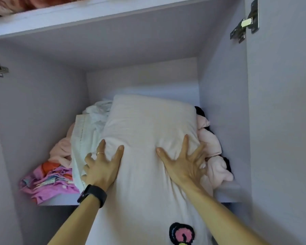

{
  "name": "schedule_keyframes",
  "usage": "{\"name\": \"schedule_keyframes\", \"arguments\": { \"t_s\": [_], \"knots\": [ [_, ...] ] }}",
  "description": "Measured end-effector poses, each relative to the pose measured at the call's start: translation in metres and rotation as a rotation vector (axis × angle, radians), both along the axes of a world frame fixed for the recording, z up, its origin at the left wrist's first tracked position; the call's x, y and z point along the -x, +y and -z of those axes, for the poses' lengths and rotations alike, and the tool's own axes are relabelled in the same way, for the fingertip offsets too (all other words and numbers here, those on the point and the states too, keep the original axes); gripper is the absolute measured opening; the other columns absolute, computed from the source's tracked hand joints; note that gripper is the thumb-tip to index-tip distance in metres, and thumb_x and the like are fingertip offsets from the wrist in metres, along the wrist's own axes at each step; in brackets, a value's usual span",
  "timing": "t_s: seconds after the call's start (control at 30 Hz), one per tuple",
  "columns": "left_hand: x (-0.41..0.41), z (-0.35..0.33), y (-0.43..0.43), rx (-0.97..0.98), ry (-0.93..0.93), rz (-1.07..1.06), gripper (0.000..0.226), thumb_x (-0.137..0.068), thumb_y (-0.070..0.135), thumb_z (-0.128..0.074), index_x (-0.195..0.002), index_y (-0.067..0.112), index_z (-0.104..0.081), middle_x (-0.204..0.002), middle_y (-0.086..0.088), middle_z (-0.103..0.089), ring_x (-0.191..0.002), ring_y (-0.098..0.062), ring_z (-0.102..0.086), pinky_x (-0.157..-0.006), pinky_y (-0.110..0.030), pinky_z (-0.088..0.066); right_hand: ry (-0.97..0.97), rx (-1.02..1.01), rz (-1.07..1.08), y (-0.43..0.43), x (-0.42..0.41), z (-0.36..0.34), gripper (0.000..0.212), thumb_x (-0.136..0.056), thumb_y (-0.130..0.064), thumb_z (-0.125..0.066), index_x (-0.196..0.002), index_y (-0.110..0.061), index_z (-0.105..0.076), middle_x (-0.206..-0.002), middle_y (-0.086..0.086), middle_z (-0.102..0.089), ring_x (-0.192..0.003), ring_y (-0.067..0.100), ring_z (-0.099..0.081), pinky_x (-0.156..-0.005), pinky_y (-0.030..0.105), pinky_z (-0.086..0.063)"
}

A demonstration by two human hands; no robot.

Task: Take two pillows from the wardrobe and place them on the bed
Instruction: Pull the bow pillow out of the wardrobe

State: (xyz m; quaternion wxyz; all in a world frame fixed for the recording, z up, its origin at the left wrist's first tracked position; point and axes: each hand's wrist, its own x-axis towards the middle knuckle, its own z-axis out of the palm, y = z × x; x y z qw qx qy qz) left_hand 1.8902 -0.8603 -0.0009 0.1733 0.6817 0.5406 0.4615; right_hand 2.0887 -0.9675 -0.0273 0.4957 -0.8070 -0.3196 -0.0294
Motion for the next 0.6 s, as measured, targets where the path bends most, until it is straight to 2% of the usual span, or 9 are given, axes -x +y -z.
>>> {"name": "schedule_keyframes", "arguments": {
  "t_s": [0.03, 0.1, 0.2, 0.3, 0.43, 0.5, 0.6],
  "knots": [
    [0.0, -0.004, 0.001, -0.008, 0.009, 0.005, 0.093, -0.068, 0.097, -0.036, -0.149, 0.057, -0.015, -0.16, -0.013, -0.023, -0.143, -0.041, -0.029, -0.113, -0.063, -0.024, 0.023, -0.001, 0.008, 0.0, -0.002, -0.001, 0.126, -0.048, -0.111, -0.023, -0.151, -0.051, 0.018, -0.165, 0.01, 0.024, -0.153, 0.034, 0.015, -0.118, 0.064, -0.001],
    [-0.002, -0.008, 0.004, -0.017, 0.038, 0.034, 0.097, -0.063, 0.1, -0.036, -0.148, 0.06, -0.011, -0.162, -0.013, -0.022, -0.144, -0.04, -0.028, -0.112, -0.064, -0.023, 0.054, 0.027, 0.023, 0.0, -0.005, -0.001, 0.127, -0.049, -0.109, -0.027, -0.152, -0.048, 0.014, -0.166, 0.016, 0.007, -0.152, 0.037, 0.0, -0.118, 0.061, -0.007],
    [-0.007, -0.004, 0.005, -0.033, 0.084, 0.031, 0.101, -0.06, 0.102, -0.037, -0.147, 0.06, -0.01, -0.154, -0.015, -0.032, -0.139, -0.04, -0.034, -0.109, -0.061, -0.026, -0.013, 0.028, 0.058, 0.001, -0.011, 0.004, 0.116, -0.059, -0.103, -0.034, -0.152, -0.041, -0.005, -0.156, 0.018, -0.025, -0.141, 0.038, -0.023, -0.114, 0.055, -0.02],
    [-0.011, 0.012, 0.007, -0.079, 0.13, -0.015, 0.097, -0.064, 0.098, -0.04, -0.148, 0.057, -0.016, -0.146, -0.017, -0.037, -0.132, -0.04, -0.04, -0.105, -0.057, -0.031, -0.146, -0.013, 0.133, 0.003, -0.013, 0.016, 0.1, -0.065, -0.097, -0.043, -0.143, -0.036, -0.028, -0.137, 0.019, -0.044, -0.125, 0.038, -0.039, -0.108, 0.049, -0.032],
    [-0.014, 0.017, 0.012, -0.176, 0.11, -0.052, 0.083, -0.07, 0.09, -0.048, -0.14, 0.048, -0.032, -0.132, -0.017, -0.045, -0.118, -0.04, -0.047, -0.097, -0.053, -0.037, -0.173, -0.133, 0.134, 0.006, -0.017, 0.017, 0.081, -0.07, -0.085, -0.058, -0.127, -0.029, -0.045, -0.124, 0.015, -0.051, -0.119, 0.036, -0.044, -0.097, 0.043, -0.039],
    [-0.014, 0.018, 0.01, -0.22, 0.102, -0.033, 0.076, -0.073, 0.085, -0.052, -0.135, 0.043, -0.038, -0.126, -0.016, -0.047, -0.116, -0.04, -0.047, -0.095, -0.052, -0.039, -0.187, -0.126, 0.102, 0.004, -0.017, 0.017, 0.074, -0.075, -0.08, -0.06, -0.122, -0.023, -0.048, -0.121, 0.014, -0.053, -0.118, 0.035, -0.047, -0.091, 0.041, -0.041],
    [-0.004, 0.019, 0.003, -0.281, 0.064, 0.0, 0.065, -0.076, 0.079, -0.057, -0.127, 0.04, -0.043, -0.116, -0.009, -0.045, -0.111, -0.036, -0.05, -0.092, -0.05, -0.044, -0.255, -0.098, 0.074, -0.002, -0.008, 0.012, 0.066, -0.081, -0.072, -0.061, -0.115, -0.016, -0.051, -0.118, 0.015, -0.055, -0.115, 0.037, -0.051, -0.089, 0.043, -0.046]
  ]
}}
